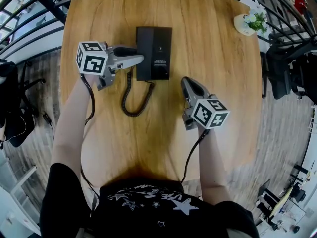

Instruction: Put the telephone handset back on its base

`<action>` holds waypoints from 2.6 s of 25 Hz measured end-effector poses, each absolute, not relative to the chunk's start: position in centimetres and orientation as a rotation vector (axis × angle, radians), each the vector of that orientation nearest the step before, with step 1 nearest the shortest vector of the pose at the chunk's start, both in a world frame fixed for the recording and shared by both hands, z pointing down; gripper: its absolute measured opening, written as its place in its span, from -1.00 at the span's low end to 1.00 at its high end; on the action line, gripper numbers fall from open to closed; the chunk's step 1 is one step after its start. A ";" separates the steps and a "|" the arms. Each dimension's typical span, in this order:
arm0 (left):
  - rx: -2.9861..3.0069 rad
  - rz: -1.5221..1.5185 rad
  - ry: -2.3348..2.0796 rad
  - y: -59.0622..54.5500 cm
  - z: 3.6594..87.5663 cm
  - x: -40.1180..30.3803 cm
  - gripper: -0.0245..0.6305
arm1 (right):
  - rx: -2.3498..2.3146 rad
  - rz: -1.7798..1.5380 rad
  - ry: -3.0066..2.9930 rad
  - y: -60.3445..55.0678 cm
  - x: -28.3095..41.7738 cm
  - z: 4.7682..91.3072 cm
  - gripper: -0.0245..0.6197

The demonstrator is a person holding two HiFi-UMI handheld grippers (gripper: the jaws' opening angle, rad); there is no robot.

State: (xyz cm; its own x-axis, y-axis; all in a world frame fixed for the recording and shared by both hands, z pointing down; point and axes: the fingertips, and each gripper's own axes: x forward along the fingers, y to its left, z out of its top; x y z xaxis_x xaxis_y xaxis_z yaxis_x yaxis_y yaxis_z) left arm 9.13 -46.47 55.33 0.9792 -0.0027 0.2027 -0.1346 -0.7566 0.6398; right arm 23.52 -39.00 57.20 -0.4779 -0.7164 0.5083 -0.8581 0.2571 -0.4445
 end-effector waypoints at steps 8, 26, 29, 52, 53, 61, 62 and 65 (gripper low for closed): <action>2.397 0.273 -0.179 -47.1 56.2 8.9 -0.57 | 1.472 1.036 -2.318 -39.1 23.5 57.6 -0.92; 2.319 0.352 -0.507 -48.4 56.8 7.6 -0.14 | 1.469 1.019 -2.354 -38.3 22.6 55.4 -0.92; 2.298 0.319 -0.529 -47.5 55.8 7.0 -0.12 | 1.471 1.006 -2.361 -37.7 22.4 54.4 -0.92; 2.597 0.170 -0.487 -22.2 41.7 -2.4 -0.12 | 1.611 0.815 -2.437 -21.1 13.8 44.0 -0.92; 2.608 0.164 -0.478 -21.3 41.4 -2.6 -0.12 | 1.623 0.819 -2.423 -20.2 13.6 44.2 -0.92; 2.550 0.156 -0.465 -16.5 45.2 -3.0 -0.17 | 1.807 0.905 -2.273 -12.0 14.0 47.1 -0.92; 2.509 0.132 -0.460 -16.0 45.6 -3.0 -0.20 | 1.825 0.919 -2.257 -11.0 14.0 47.4 -0.92; 2.434 0.102 -0.429 -14.1 46.8 -2.5 -0.30 | 1.844 0.924 -2.212 -8.5 14.0 48.8 -0.92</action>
